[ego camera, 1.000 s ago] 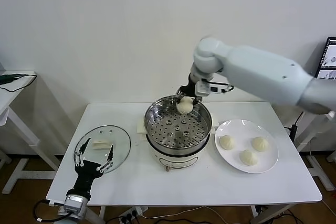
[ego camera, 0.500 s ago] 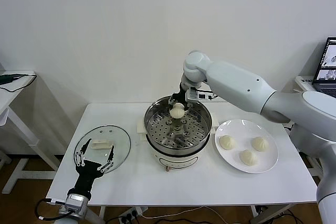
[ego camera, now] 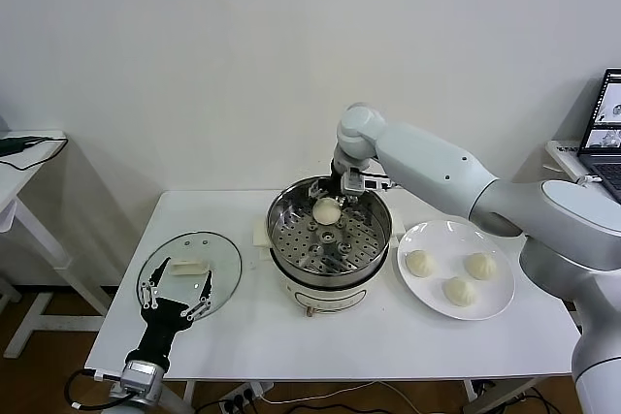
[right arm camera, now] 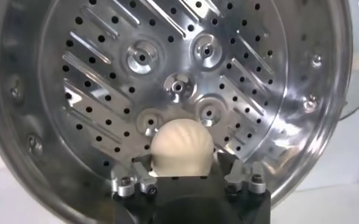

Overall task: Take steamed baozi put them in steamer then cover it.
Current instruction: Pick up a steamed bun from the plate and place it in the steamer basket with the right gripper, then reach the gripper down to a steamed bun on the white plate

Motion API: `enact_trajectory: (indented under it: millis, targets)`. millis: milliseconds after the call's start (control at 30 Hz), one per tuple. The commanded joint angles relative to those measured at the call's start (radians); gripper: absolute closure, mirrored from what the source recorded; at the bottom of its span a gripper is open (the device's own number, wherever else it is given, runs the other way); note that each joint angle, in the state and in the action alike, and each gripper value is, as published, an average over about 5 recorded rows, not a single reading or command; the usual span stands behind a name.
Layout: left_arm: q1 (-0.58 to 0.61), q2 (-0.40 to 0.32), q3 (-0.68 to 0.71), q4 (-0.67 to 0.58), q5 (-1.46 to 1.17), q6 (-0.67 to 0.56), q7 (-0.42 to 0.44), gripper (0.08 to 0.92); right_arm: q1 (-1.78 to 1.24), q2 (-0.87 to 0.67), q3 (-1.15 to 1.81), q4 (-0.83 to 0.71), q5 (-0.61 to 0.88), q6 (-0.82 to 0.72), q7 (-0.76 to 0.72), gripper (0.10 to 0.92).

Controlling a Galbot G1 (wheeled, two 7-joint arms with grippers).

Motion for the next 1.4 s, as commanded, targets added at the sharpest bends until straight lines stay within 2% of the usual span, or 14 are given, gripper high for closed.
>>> enact_trajectory:
  millis: [33,167,333,467,600,867,1133,1400]
  targets:
    - [0.000,0.000,-0.001,-0.002,0.001,0.001,-0.001,0.177,0.039,-0.049,0.002,0.044,0.101,-0.024,-0.043,0.204]
    - [0.003,0.003,-0.003,-0.011,0.001,0.005,-0.001,0.177,0.168,-0.171,-0.071,0.142,0.379,-0.143,-0.115,0.203]
    - [0.005,0.007,-0.001,-0.018,0.004,0.008,-0.002,0.177,0.379,-0.385,-0.230,0.322,0.768,-0.446,-0.190,0.203]
    - [0.007,0.009,0.005,-0.022,0.005,0.009,-0.002,0.177,0.446,-0.541,-0.322,0.426,0.913,-0.702,-0.230,0.203]
    - [0.010,0.008,0.016,-0.027,0.008,0.008,-0.001,0.177,0.416,-0.646,-0.331,0.448,0.923,-0.850,-0.259,0.203]
    - [0.015,0.005,0.023,-0.037,0.010,0.004,-0.002,0.177,0.047,-0.729,-0.078,0.345,0.750,-0.915,-0.278,0.203]
    - [0.011,0.000,0.026,-0.033,0.008,0.007,-0.004,0.177,-0.189,-0.668,0.106,0.241,0.716,-0.971,-0.254,0.203]
    - [0.000,-0.005,0.026,-0.010,0.009,0.006,-0.003,0.177,-0.348,-0.541,0.241,0.109,0.632,-0.920,-0.176,0.203]
